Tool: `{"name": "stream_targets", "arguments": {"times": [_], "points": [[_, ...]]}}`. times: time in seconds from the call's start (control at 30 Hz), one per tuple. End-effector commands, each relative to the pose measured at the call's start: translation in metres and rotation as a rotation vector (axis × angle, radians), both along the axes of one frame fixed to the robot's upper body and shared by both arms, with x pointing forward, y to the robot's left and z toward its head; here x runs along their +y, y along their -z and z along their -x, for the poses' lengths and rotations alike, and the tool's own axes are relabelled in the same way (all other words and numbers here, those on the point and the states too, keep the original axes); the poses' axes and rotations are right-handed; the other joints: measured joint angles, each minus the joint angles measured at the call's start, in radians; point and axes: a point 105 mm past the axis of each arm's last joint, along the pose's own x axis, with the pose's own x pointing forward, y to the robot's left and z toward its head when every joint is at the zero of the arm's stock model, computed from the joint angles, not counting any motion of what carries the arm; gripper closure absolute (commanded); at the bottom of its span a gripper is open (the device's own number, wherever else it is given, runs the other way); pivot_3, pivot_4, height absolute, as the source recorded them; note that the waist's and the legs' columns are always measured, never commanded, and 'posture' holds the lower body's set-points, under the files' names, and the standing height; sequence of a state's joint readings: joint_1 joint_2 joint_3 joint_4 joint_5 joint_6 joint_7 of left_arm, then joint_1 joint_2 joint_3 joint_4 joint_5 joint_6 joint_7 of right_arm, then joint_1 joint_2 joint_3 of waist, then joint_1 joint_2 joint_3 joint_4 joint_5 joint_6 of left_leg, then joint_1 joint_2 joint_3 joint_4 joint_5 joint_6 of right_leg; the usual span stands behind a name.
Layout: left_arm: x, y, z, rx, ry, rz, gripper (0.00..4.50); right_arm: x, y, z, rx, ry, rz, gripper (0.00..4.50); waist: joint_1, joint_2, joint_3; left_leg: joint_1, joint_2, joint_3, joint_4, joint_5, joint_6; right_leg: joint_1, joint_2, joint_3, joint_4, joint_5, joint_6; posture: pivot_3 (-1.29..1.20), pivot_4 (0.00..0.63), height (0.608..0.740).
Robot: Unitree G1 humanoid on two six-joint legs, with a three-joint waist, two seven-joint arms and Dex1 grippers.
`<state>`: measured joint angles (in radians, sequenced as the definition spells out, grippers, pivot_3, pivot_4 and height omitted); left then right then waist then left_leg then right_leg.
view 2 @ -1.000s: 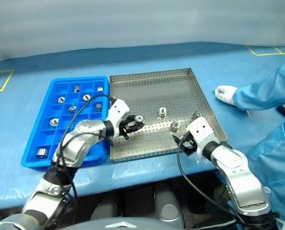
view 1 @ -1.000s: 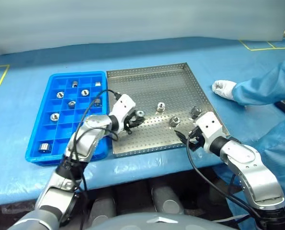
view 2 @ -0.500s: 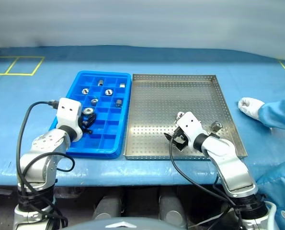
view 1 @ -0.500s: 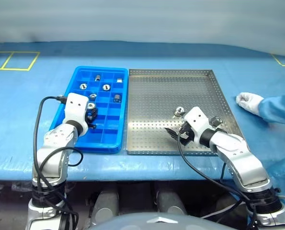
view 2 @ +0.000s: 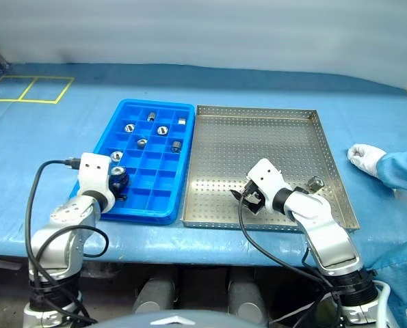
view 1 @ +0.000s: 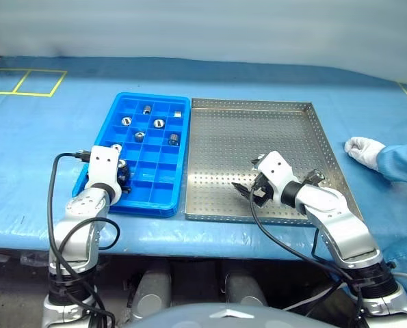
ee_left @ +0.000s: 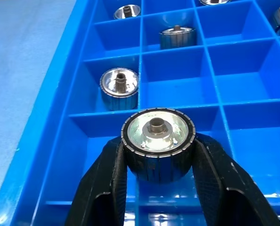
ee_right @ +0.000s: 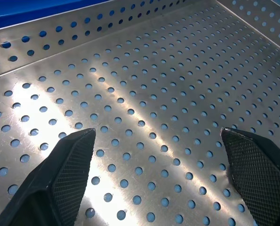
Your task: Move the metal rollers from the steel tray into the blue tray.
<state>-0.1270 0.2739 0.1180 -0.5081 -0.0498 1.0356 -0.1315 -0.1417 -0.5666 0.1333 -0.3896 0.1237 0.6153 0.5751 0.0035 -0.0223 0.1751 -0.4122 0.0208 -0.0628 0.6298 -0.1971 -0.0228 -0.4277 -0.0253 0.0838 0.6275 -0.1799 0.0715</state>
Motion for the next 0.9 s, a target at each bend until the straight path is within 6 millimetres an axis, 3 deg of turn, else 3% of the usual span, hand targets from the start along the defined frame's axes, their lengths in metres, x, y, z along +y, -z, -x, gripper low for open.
{"name": "stream_targets", "arguments": {"times": [0.03,0.07,0.27,0.33,0.43,0.6,0.73,0.9], "points": [[-0.002,-0.006,-0.001,-0.032,0.022,-0.005,2.84,-0.002,-0.01,-0.001,-0.049,0.003,-0.001,0.0,-0.001,0.0,0.0,0.0,0.0,0.0,0.0,0.0,0.0,0.0,0.0,0.0,0.0,0.0,0.0,0.13,0.15,0.74],[-0.004,-0.005,-0.001,-0.025,0.039,-0.002,2.84,-0.002,-0.01,-0.001,-0.05,0.004,-0.001,0.0,-0.001,0.0,0.0,0.0,0.0,0.0,0.0,0.0,0.0,0.0,0.0,0.0,0.0,0.0,0.0,0.12,0.15,0.74],[-0.011,-0.009,-0.001,-0.038,0.089,0.016,0.97,-0.003,-0.011,-0.003,-0.065,0.026,-0.003,0.0,0.001,0.0,0.0,0.0,0.0,0.0,0.0,0.0,0.0,0.0,0.0,0.0,0.0,0.0,0.0,0.12,0.15,0.74],[-0.022,-0.016,-0.004,-0.078,0.129,0.07,0.32,-0.004,-0.012,-0.004,-0.073,0.037,-0.008,0.0,0.005,0.0,0.0,0.0,0.0,0.0,0.0,0.0,0.0,0.0,-0.001,-0.001,0.0,0.0,0.0,0.11,0.15,0.74],[-0.051,-0.032,-0.006,-0.163,0.266,0.144,0.32,-0.012,-0.016,-0.013,-0.106,0.121,-0.036,0.0,0.01,0.0,0.0,-0.001,0.0,0.0,0.001,0.0,0.0,0.0,-0.001,-0.001,-0.001,0.0,0.0,0.11,0.15,0.74],[-0.118,-0.06,0.007,-0.249,0.669,0.23,0.32,-0.042,-0.021,-0.045,-0.133,0.383,-0.122,0.0,0.005,0.0,0.0,-0.001,0.0,0.001,0.001,0.0,0.0,0.0,-0.001,-0.001,0.0,0.0,0.0,0.09,0.15,0.74],[-0.146,-0.063,0.016,-0.236,0.879,0.21,0.32,-0.048,-0.013,-0.062,-0.089,0.458,-0.177,0.0,-0.012,0.0,0.0,0.0,0.0,0.001,0.0,0.0,0.0,0.0,0.0,0.0,0.0,0.0,0.0,0.08,0.15,0.74],[-0.161,-0.053,0.014,-0.184,0.988,0.186,0.32,-0.046,-0.002,-0.075,-0.027,0.477,-0.196,0.0,-0.021,0.001,-0.001,0.0,0.0,0.001,-0.002,0.0,0.0,0.0,0.0,0.0,0.0,0.0,-0.001,0.07,0.15,0.74]]}}
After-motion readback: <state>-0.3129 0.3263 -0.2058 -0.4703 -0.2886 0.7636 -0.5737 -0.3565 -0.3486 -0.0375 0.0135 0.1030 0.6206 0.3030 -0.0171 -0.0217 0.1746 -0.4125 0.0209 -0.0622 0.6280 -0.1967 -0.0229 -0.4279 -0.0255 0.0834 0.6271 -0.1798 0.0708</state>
